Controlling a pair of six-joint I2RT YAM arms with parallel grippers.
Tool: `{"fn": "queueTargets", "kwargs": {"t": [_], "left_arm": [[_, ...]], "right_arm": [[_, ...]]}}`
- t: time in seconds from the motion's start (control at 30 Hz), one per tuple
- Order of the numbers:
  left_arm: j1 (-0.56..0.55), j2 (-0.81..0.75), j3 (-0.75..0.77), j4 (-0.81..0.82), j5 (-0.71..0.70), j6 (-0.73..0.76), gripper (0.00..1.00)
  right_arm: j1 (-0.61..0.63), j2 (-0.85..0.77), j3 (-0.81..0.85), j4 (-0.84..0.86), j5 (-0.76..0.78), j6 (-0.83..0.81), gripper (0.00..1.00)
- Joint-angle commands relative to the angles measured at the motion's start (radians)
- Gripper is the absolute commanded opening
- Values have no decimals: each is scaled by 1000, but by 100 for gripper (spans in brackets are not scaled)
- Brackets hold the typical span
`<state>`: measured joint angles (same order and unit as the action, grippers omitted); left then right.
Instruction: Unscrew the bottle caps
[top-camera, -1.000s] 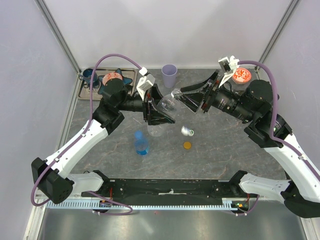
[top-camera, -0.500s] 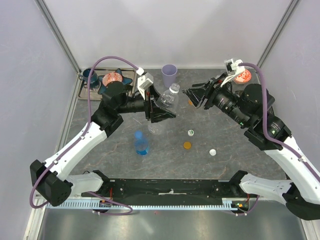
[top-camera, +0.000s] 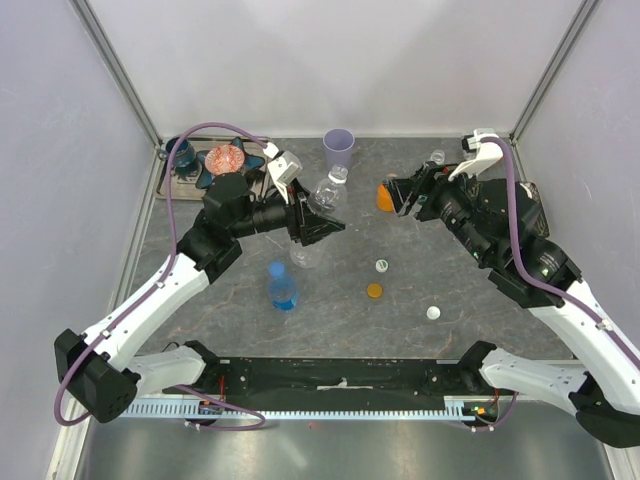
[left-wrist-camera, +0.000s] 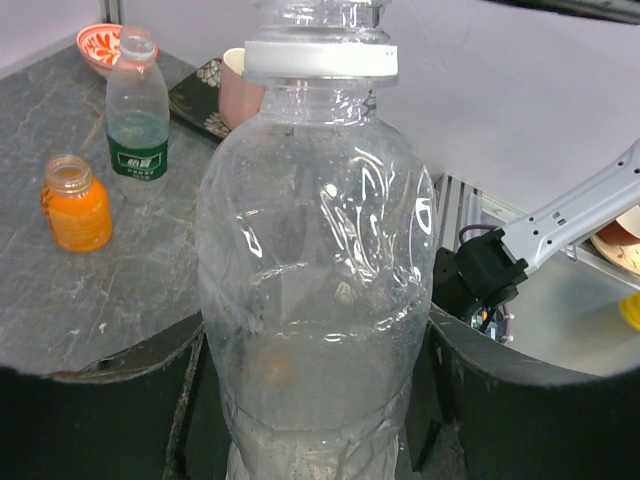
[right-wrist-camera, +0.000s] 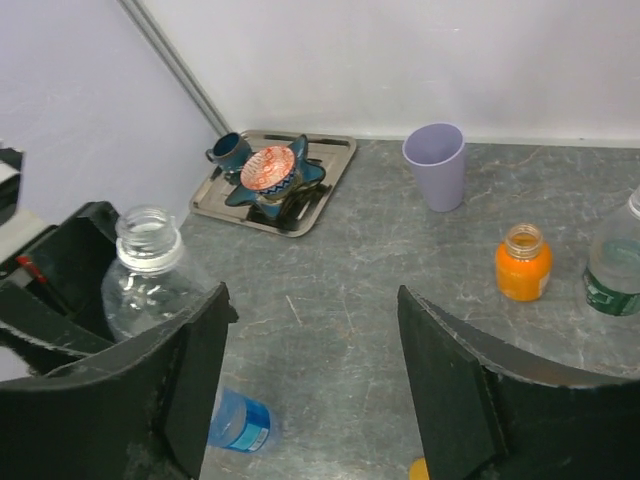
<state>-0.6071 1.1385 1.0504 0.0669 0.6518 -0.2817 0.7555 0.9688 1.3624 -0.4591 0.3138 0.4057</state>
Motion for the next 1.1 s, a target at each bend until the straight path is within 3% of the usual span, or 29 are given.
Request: {"fn": "queueTargets", "kwargs": {"t": [0.0, 0.13, 0.47, 0.57, 0.6, 0.67, 0.7, 0.87, 0.9, 1.07], "left_arm": [[4, -5, 5, -15, 1, 65, 53], [4, 42, 45, -33, 66, 53, 54], [-34, 86, 76, -45, 120, 58, 54], [-48, 86, 76, -52, 120, 72, 54], [-51, 84, 77, -56, 121, 82, 55], [-52, 81, 79, -61, 114, 91, 56], [-52, 76, 79, -61, 112, 102, 57], [-52, 58, 79, -85, 76, 125, 59], [-52, 55, 80, -88, 62, 130, 61], [-51, 32, 86, -121, -68, 136, 77]], "right_arm": [[2, 5, 39, 16, -120, -5, 78], [1, 48, 58, 65, -278, 12, 84], [2, 145, 55, 126, -366, 42, 84], [1, 159, 41, 129, -363, 45, 71], [1, 159, 32, 132, -370, 47, 58], [2, 166, 26, 134, -392, 56, 49], [2, 168, 21, 132, -398, 58, 39], [2, 160, 10, 131, -429, 73, 15], [2, 156, 7, 128, -429, 76, 3], [1, 117, 27, 94, -343, 32, 0]]}}
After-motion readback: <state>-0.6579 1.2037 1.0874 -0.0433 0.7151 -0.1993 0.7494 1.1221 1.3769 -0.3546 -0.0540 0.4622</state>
